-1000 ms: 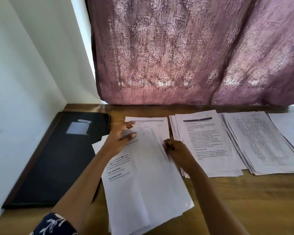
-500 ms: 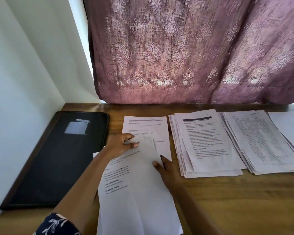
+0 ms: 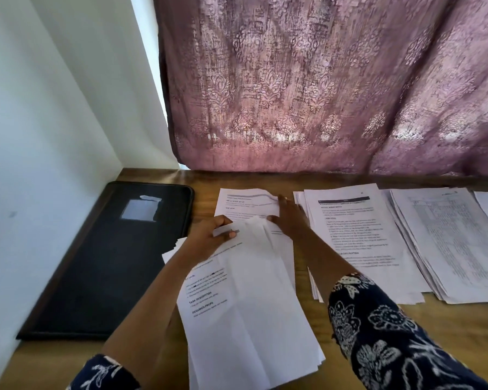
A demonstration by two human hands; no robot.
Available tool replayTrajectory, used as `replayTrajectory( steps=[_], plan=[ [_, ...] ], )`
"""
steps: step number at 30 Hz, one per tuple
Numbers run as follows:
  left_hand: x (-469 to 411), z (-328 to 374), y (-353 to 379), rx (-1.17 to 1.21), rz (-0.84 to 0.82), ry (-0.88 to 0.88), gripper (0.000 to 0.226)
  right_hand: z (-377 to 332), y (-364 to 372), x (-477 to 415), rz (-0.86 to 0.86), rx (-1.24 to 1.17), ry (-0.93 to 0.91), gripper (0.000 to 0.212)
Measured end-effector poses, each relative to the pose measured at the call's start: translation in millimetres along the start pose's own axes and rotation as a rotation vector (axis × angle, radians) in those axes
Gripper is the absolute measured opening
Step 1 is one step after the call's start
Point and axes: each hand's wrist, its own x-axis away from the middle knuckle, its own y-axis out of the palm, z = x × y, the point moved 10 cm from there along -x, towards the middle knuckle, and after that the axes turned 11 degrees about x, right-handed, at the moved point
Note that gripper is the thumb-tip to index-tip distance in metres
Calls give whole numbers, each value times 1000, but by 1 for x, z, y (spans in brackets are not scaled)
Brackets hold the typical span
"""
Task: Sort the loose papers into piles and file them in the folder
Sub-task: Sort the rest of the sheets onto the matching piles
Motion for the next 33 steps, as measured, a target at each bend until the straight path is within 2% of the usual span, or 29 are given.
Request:
replayTrajectory(
  steps=[3, 5, 8, 10, 11, 14, 16, 20, 22, 24, 26, 29, 31, 33],
  plan=[
    [2, 4, 0, 41, -16, 23, 3, -7, -14, 11, 114, -53, 40, 63],
    [4, 2, -2, 57, -24, 26, 3, -5, -23, 26, 174, -209, 90, 66],
    [6, -1, -6, 84, -15, 35, 15, 18, -29, 59, 244, -695, 276, 68],
    [6, 3, -10, 83, -7, 61, 22, 31, -15, 81, 169, -1022, 448, 78],
    [4, 5, -11, 73, -1, 73, 23, 33, -8, 89, 131, -1098, 482, 79],
    [-5, 14, -13, 24, 25, 139, 28, 27, -11, 105, 97, -1068, 373, 60],
    [-13, 16, -11, 0, 25, 179, 28, 19, -16, 112, 49, -961, 272, 46],
    [-30, 20, 6, -33, -26, 217, 30, 4, -13, 127, -185, -913, 123, 34],
    [-40, 20, 19, -55, -53, 181, 28, -1, -17, 136, -237, -1013, 113, 23],
    [-46, 20, 31, -83, -73, 171, 21, 1, -8, 142, -264, -1144, 138, 22],
    [-53, 19, 42, -135, -82, 190, 27, -2, -1, 147, -303, -1121, 125, 16],
    [-55, 16, 46, -142, -62, 215, 40, 0, 15, 147, -234, -926, 122, 49],
    [-51, 17, 24, -74, 102, 277, 60, 9, 13, 146, -107, -970, 172, 45],
    [-34, 6, -19, 26, 384, 245, 78, 19, 6, 150, -12, -1109, 227, 31]
  ],
)
